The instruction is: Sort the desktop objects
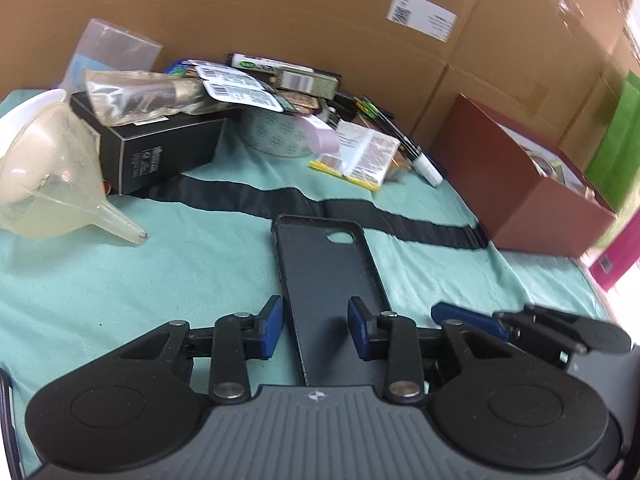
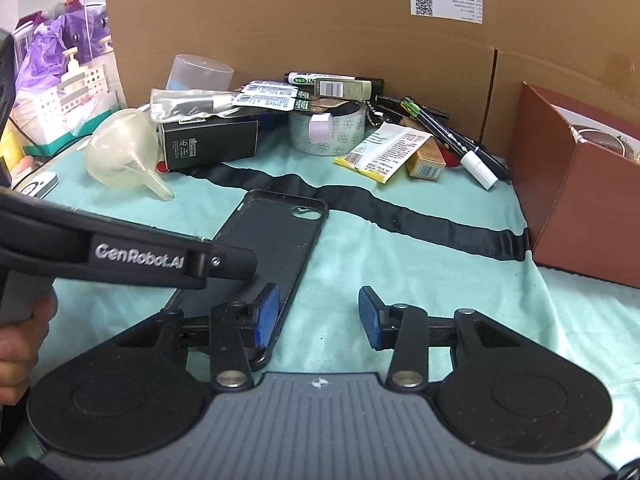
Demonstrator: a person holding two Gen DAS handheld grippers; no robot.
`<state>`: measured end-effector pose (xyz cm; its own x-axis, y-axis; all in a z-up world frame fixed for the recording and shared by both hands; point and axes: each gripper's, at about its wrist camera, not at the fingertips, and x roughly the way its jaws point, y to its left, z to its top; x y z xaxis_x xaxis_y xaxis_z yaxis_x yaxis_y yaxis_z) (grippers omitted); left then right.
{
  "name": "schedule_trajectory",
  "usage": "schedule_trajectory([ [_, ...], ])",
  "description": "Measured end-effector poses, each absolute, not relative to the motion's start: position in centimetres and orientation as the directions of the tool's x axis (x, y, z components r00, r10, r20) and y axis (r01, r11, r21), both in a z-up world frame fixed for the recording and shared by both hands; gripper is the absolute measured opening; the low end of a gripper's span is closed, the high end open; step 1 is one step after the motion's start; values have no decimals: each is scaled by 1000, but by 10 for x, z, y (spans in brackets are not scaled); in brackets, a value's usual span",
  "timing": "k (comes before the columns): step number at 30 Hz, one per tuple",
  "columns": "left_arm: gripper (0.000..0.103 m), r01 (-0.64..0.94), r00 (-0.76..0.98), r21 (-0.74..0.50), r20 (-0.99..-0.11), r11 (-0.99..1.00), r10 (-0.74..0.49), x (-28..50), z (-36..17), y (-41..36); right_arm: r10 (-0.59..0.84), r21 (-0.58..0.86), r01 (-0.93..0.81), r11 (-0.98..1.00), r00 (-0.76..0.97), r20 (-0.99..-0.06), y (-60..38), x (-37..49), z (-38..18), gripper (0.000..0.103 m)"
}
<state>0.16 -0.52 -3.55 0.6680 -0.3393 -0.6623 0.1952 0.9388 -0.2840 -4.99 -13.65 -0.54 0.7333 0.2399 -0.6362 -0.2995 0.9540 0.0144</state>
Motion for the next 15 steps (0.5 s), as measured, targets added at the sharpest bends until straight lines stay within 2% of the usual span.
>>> schedule_trajectory([
  [3,37,192,673,-280,-660,941,-334,1,-35,-6,246,14,-307,951,733,-634,-134,-50,-6,42],
  [4,33,188,674,-275,-662,943,-328,1,-35,-6,248,10,-312,950,734,-633,-133,-50,-6,40],
  [5,25,181,678,-265,-665,947,-315,1,-35,-7,255,12,-320,947,732,-632,-132,-50,-6,34],
  [7,21,171,679,-262,-667,950,-307,1,-36,-5,272,21,-335,942,726,-632,-131,-51,-6,27],
  [15,27,180,684,-248,-664,952,-302,1,-36,-9,279,31,-335,942,729,-625,-129,-52,-7,27],
])
